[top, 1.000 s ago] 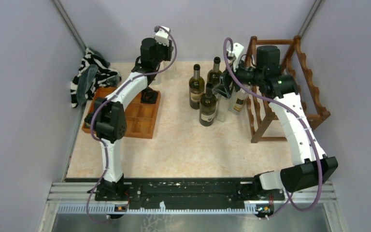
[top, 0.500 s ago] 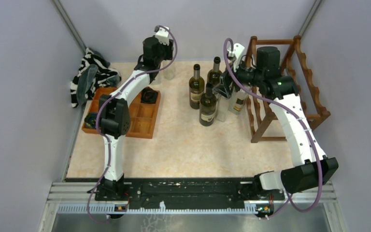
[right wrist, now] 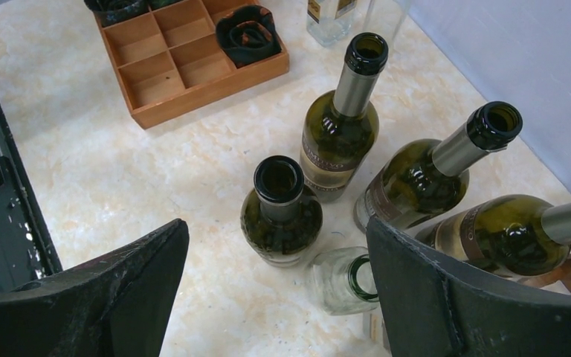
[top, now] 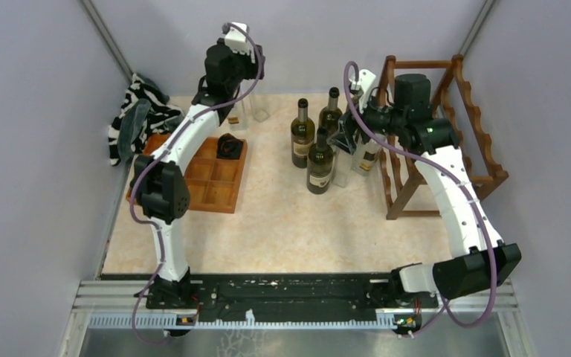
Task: Put the wine bottle on the wine rack
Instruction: Move the wine bottle to the center of the board, then pick up the wine bottle from the center of the board.
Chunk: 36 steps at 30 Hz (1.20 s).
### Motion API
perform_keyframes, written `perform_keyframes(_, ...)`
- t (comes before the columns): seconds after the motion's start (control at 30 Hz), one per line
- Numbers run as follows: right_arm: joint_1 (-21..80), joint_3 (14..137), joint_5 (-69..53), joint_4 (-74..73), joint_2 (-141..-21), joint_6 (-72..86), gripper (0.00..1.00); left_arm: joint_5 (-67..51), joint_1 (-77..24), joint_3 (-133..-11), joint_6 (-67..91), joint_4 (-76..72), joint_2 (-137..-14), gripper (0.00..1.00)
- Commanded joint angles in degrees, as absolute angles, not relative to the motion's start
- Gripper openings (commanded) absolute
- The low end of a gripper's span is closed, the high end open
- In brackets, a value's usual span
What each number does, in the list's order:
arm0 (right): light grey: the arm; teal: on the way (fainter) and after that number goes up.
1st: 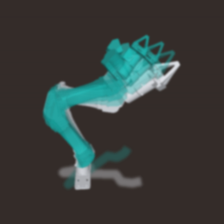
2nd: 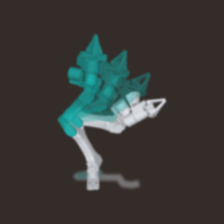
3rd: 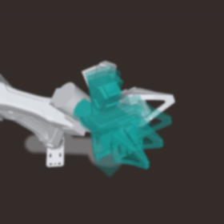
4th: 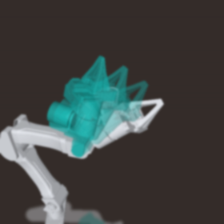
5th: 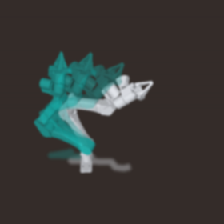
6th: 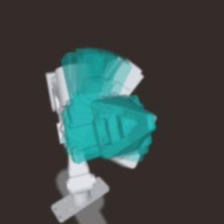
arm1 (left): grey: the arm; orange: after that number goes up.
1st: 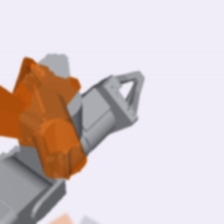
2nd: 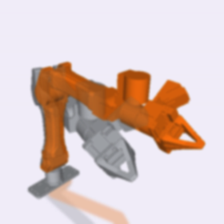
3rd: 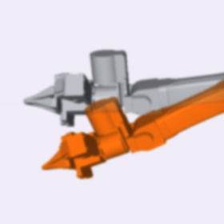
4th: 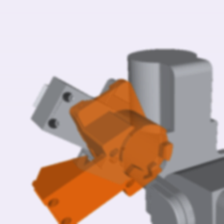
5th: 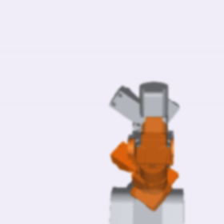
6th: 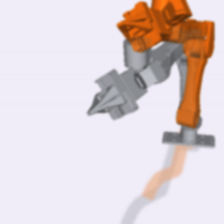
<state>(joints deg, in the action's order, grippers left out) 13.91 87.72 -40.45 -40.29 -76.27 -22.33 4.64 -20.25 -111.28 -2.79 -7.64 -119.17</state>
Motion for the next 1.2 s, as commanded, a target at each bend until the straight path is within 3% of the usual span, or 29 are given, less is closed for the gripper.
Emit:
perform_keyframes(0.0, 15.7, 87.9, -40.4, -39.8, -75.8, -24.1, 0.88, -0.3, -20.3, -106.3, -0.1, -7.3, -108.8, 0.81)
perform_keyframes(0.13, 20.0, 87.7, -33.8, -38.5, -77.6, -24.2, 0.88, -12.8, -20.3, -97.1, 5.5, -6.8, -99.9, 0.90)
perform_keyframes(0.33, 22.5, 87.3, -26.9, -35.9, -80.1, -22.4, 0.86, -31.7, -20.3, -79.9, 12.2, -16.2, -91.8, 0.92)
perform_keyframes(0.57, 23.3, 85.0, -26.7, -33.5, -81.0, -20.2, 0.84, -42.6, -20.6, -74.0, 13.7, -26.3, -95.8, 0.90)
perform_keyframes(0.9, 23.4, 84.2, -27.9, -32.0, -82.5, -18.1, 0.76, -40.6, -25.8, -75.5, 8.2, -30.5, -101.8, 0.82)
perform_keyframes(1.17, 23.4, 83.8, -28.6, -31.3, -83.2, -17.7, 0.67, -29.9, -28.6, -79.1, 3.3, -26.0, -106.2, 0.65)
